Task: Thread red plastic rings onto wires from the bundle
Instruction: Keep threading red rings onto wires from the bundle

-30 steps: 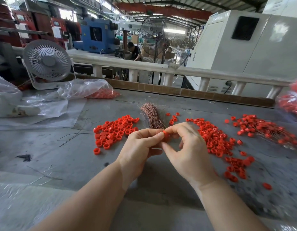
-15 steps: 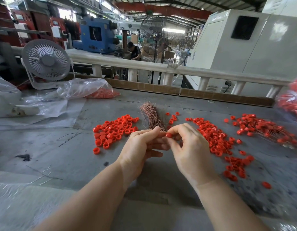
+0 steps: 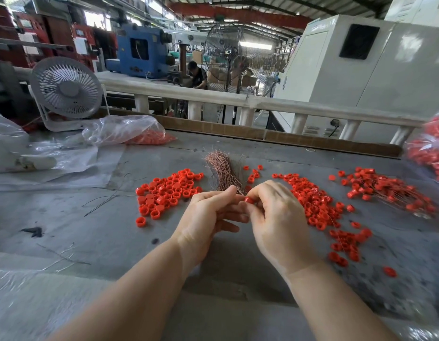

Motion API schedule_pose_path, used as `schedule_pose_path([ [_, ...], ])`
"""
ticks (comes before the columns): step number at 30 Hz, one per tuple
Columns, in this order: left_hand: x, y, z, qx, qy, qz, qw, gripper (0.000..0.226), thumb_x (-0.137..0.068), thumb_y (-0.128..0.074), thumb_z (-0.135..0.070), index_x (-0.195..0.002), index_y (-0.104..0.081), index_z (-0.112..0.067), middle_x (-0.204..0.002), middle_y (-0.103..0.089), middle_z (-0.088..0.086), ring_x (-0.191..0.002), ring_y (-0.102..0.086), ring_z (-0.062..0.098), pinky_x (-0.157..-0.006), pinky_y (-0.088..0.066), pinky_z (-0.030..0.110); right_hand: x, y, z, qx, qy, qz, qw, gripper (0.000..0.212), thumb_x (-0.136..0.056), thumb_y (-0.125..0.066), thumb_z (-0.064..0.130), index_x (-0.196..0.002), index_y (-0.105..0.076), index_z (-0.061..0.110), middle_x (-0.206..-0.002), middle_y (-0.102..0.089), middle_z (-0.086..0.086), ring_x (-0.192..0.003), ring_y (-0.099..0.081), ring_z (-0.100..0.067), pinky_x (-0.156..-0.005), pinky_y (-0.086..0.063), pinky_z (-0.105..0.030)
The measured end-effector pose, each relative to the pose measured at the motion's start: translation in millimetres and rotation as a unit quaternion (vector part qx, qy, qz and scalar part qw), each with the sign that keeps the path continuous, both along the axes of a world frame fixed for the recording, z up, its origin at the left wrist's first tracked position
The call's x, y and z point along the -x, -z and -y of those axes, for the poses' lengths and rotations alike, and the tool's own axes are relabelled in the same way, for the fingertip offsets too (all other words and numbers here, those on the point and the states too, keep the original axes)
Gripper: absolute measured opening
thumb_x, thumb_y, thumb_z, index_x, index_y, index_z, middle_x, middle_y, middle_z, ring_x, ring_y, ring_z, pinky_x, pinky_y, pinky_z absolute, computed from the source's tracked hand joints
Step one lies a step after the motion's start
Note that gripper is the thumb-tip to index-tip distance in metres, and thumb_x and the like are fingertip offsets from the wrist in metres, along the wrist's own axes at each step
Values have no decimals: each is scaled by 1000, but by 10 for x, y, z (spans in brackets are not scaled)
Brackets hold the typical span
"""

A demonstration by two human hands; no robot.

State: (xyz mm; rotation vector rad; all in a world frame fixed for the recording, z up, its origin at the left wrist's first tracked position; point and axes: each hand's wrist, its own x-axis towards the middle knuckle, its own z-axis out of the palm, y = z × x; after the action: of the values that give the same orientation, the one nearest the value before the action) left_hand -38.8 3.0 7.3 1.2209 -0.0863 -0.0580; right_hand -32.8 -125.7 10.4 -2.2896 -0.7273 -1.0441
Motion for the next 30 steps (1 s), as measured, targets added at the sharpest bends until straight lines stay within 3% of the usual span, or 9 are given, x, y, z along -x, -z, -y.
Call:
schedule_pose_path([
  [4, -9, 13, -13, -9, -4, 4, 1000, 24, -90, -53, -17, -76, -72, -11, -73, -68, 9, -69, -65, 15, -52, -49, 21, -28, 23, 34, -35, -27, -17, 999, 9, -74, -68, 1, -72, -60, 4, -72, -58, -4, -69, -55, -24, -63, -46, -35],
  [9, -8, 9, -9, 3, 4, 4, 1000, 25, -70, -65, -33, -78, -69, -10, -68, -65, 4, -64, -61, 11, -52, -48, 18, -42, 39, 52, -75, -64, -25, 995, 21, -72, -74, 4, -89, -64, 9, -78, -59, 4, -73, -58, -20, -64, -51, -40],
  [12, -29, 33, -8, 0, 0, 3, 1000, 27, -62, -68, -36, -75, -67, -12, -66, -63, 4, -64, -59, 11, -52, -48, 17, -43, 64, 43, -91, -71, -20, 993, 40, -70, -75, 2, -105, -60, 15, -79, -62, 6, -74, -57, -12, -67, -50, -32],
  [16, -45, 70, -20, 4, 11, 6, 1000, 20, -59, -72, -30, -72, -67, -16, -70, -67, 4, -66, -61, 10, -51, -48, 17, -50, 73, 46, -88, -73, -13, 993, 52, -71, -74, 2, -111, -51, 25, -81, -63, 8, -74, -45, 1, -72, -41, -16],
  [22, -68, 80, -12, 32, 0, 34, 999, 20, -59, -71, -12, -78, -66, -12, -71, -70, 0, -63, -63, 7, -59, -51, 17, -54, 77, 47, -103, -60, -13, 993, 50, -65, -77, -4, -108, -60, 15, -92, -61, 8, -86, -58, -12, -78, -41, -17],
  [26, -60, 57, -14, 51, -21, 61, 997, 23, -61, -69, -8, -82, -70, -14, -72, -69, 1, -65, -62, 8, -61, -51, 19, -59, 46, 51, -110, -42, -11, 993, 48, -63, -75, -8, -104, -63, 13, -97, -57, 10, -92, -55, -12, -83, -40, -15],
  [30, -59, 53, -19, 11, -39, 88, 995, 21, -75, -65, 0, -88, -66, -16, -72, -66, -4, -65, -59, 4, -58, -48, 16, -53, 26, 56, -119, -30, 1, 992, 41, -67, -71, -9, -101, -63, 11, -99, -62, 2, -96, -54, -16, -84, -45, -31],
])
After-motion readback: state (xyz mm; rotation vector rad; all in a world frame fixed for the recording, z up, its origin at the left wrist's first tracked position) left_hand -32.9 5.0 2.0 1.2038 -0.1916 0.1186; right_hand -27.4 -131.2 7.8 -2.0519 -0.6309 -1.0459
